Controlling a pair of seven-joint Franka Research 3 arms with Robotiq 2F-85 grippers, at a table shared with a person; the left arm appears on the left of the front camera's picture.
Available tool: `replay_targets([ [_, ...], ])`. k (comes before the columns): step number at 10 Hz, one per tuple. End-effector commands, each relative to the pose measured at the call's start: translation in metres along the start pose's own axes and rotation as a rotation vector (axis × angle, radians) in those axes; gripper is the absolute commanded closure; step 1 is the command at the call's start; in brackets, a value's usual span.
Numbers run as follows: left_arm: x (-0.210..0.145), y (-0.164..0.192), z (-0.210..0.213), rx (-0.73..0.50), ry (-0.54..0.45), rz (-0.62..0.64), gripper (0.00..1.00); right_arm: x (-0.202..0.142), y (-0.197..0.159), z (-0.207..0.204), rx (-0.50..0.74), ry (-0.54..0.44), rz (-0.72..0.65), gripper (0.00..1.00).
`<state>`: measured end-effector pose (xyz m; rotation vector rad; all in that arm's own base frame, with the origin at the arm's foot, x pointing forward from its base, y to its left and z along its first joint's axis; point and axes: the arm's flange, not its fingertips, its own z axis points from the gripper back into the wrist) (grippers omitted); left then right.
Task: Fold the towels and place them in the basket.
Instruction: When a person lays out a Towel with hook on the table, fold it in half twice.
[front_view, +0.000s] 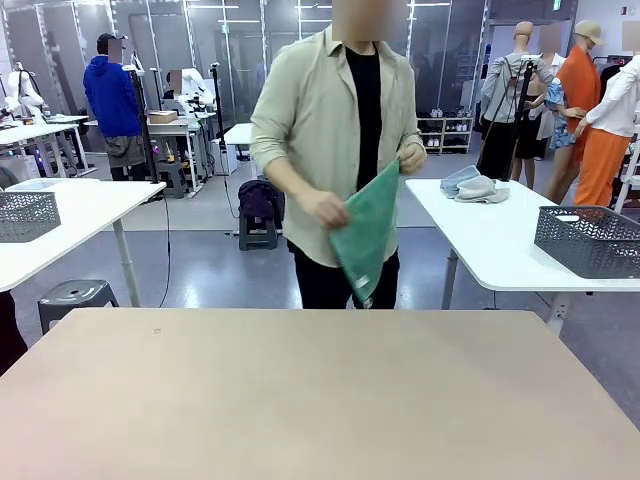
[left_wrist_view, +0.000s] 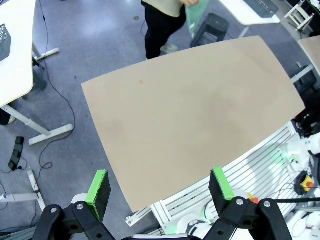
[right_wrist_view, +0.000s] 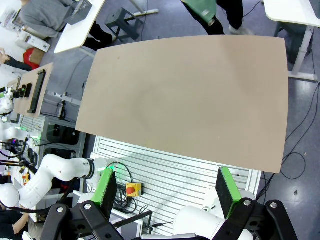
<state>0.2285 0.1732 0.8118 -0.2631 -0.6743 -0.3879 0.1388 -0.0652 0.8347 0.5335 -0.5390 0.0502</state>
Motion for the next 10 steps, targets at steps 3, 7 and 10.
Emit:
replay_targets([
  [3, 0.0000, -0.0023, 0.0005, 0.008, 0.002, 0.004, 0.00, -0.0015, 0.0006, 0.0017, -0.007, -0.007, -0.004, 0.00],
  [7, 0.0000, -0.0023, 0.0005, 0.008, 0.002, 0.004, 0.00, -0.0015, 0.0006, 0.0017, -0.007, -0.007, -0.004, 0.00],
  [10, 0.0000, -0.0023, 0.0005, 0.008, 0.002, 0.004, 0.00, -0.0015, 0.0006, 0.0017, -0.007, -0.007, -0.004, 0.00],
])
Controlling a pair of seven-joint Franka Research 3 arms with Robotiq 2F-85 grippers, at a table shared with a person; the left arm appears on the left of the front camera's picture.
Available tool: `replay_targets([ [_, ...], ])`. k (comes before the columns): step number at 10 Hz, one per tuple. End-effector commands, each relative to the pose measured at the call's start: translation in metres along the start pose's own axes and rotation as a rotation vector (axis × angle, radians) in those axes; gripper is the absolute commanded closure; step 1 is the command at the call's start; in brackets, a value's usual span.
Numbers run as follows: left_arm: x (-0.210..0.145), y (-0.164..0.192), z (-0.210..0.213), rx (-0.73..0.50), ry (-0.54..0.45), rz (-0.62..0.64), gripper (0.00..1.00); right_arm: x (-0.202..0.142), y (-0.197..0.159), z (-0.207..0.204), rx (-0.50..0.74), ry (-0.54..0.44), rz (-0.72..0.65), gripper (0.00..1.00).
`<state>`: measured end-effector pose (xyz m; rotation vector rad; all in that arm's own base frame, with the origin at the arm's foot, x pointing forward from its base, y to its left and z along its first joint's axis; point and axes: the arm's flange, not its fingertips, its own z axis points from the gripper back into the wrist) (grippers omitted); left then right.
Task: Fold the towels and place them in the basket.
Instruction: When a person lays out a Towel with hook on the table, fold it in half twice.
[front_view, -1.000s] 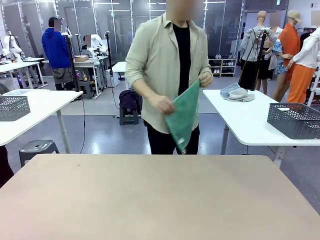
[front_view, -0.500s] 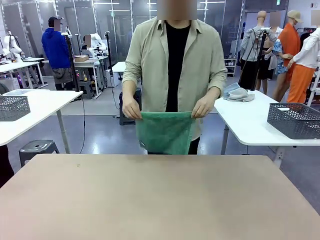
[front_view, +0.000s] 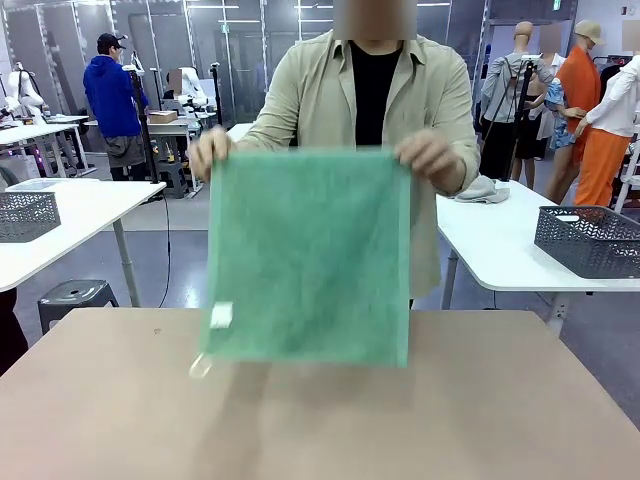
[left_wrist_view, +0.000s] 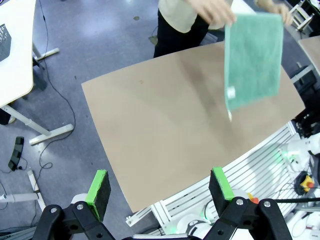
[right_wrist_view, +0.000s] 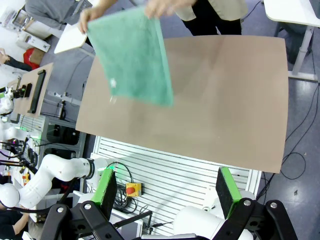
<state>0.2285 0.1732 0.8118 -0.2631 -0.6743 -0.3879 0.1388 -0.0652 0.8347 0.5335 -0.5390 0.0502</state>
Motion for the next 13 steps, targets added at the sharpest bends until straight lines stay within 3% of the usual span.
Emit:
replay_targets([
  [1, 0.000, -0.002, 0.000, 0.008, 0.002, 0.004, 0.00, -0.001, 0.001, 0.002, -0.007, -0.007, -0.004, 0.00],
  [9, 0.000, 0.000, 0.000, 0.000, 0.000, 0.000, 0.00, -0.001, 0.001, 0.002, -0.007, -0.007, -0.004, 0.00],
  [10, 0.005, -0.006, 0.001, -0.012, -0.018, -0.055, 0.00, 0.000, 0.000, 0.000, 0.000, 0.000, 0.000, 0.00],
  [13, 0.023, -0.055, -0.024, -0.058, 0.023, -0.239, 0.00, -0.009, 0.028, -0.046, -0.037, 0.171, 0.172, 0.00],
])
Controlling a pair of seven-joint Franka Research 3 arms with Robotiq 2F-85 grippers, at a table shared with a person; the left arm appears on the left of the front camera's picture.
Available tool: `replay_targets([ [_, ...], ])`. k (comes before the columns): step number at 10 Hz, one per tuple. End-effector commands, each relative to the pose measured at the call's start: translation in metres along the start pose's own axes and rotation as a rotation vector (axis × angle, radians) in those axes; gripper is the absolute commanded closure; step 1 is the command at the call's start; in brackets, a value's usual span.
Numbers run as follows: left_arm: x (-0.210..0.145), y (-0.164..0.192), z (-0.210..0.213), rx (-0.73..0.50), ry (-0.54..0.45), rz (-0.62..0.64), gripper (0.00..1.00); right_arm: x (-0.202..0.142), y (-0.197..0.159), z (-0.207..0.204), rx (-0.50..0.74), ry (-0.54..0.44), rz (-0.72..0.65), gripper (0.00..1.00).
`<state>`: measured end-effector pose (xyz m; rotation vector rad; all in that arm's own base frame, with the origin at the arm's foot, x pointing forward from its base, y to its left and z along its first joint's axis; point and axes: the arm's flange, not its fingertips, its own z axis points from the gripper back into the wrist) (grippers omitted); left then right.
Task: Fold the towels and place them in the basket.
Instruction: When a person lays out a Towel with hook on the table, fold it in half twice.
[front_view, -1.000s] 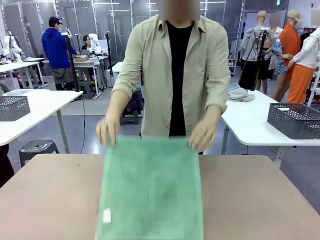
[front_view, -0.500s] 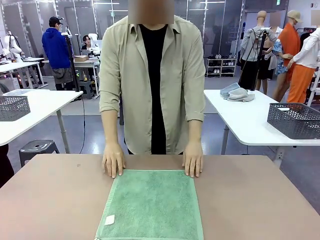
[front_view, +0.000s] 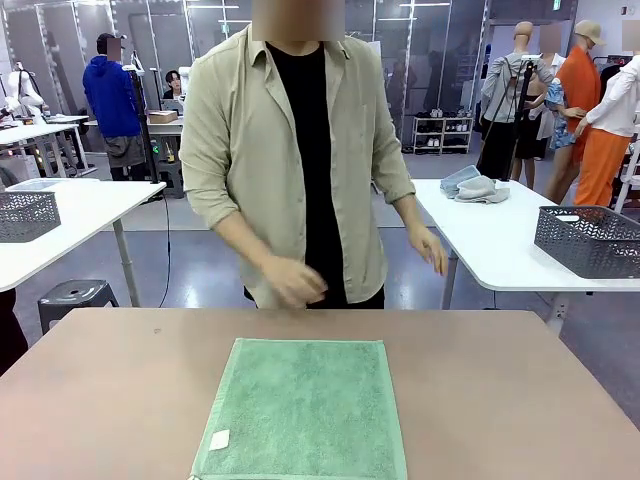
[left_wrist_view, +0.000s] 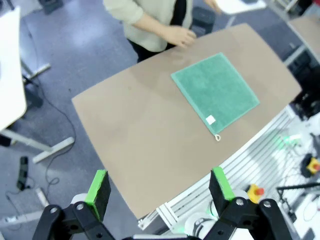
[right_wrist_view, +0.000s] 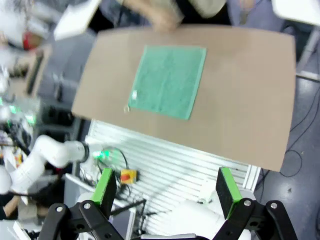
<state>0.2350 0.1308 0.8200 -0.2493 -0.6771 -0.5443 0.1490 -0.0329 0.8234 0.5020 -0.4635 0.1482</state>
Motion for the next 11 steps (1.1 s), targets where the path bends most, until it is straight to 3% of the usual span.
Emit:
replay_targets([
  [1, 0.014, -0.044, -0.030, -0.064, 0.031, -0.199, 0.00, -0.012, 0.021, -0.043, -0.053, 0.159, 0.211, 0.00],
  [4, 0.012, -0.106, -0.077, -0.166, 0.089, -0.487, 0.00, -0.036, 0.040, -0.099, -0.030, 0.315, 0.493, 0.00],
  [7, -0.014, -0.148, -0.121, -0.288, 0.109, -0.782, 0.00, -0.053, 0.044, -0.146, 0.013, 0.426, 0.710, 0.00],
  [10, -0.032, -0.157, -0.132, -0.294, 0.046, -0.840, 0.00, -0.056, 0.042, -0.158, 0.035, 0.450, 0.733, 0.00],
  [11, -0.020, -0.160, -0.131, -0.319, 0.126, -0.814, 0.00, -0.055, 0.050, -0.156, 0.042, 0.458, 0.711, 0.00],
])
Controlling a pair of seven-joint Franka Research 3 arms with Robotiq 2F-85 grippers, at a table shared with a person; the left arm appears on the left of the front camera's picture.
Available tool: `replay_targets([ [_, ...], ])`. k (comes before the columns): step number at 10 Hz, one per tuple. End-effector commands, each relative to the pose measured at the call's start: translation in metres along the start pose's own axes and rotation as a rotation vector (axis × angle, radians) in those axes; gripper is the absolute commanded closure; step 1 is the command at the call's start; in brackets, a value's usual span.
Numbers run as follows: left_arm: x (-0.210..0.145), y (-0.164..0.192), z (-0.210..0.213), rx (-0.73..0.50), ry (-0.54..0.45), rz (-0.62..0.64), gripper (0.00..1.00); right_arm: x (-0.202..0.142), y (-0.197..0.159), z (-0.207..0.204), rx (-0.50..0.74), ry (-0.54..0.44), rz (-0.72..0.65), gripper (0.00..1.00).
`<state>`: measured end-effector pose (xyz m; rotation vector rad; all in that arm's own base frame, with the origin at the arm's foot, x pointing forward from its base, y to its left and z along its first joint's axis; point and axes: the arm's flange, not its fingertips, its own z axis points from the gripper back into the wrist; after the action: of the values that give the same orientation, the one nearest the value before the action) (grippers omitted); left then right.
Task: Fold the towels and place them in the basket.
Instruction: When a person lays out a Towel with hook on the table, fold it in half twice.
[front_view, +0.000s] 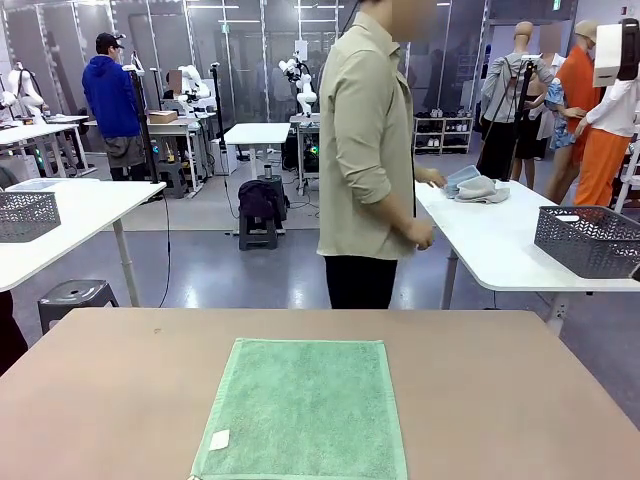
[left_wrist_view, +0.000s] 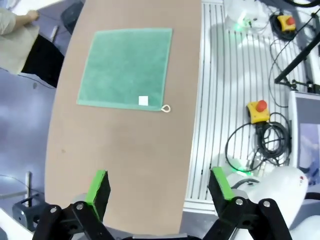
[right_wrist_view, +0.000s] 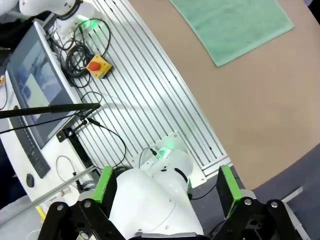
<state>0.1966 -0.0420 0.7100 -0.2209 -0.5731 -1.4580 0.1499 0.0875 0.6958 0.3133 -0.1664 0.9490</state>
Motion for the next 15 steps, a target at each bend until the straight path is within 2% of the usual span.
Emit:
replay_targets([
  [1, 0.005, 0.007, 0.001, -0.014, 0.012, 0.022, 0.00, -0.001, 0.000, 0.003, -0.005, -0.003, -0.010, 0.00],
  [8, 0.001, 0.007, -0.002, -0.009, 0.007, 0.010, 0.00, 0.000, 0.000, 0.001, -0.001, -0.001, 0.000, 0.00],
  [12, 0.058, 0.007, -0.094, -0.033, 0.098, -0.095, 0.00, 0.036, -0.018, -0.058, 0.001, 0.030, 0.147, 0.00],
  [15, 0.066, 0.008, -0.172, -0.095, 0.148, -0.145, 0.00, 0.047, -0.042, -0.126, 0.047, 0.118, 0.173, 0.00],
])
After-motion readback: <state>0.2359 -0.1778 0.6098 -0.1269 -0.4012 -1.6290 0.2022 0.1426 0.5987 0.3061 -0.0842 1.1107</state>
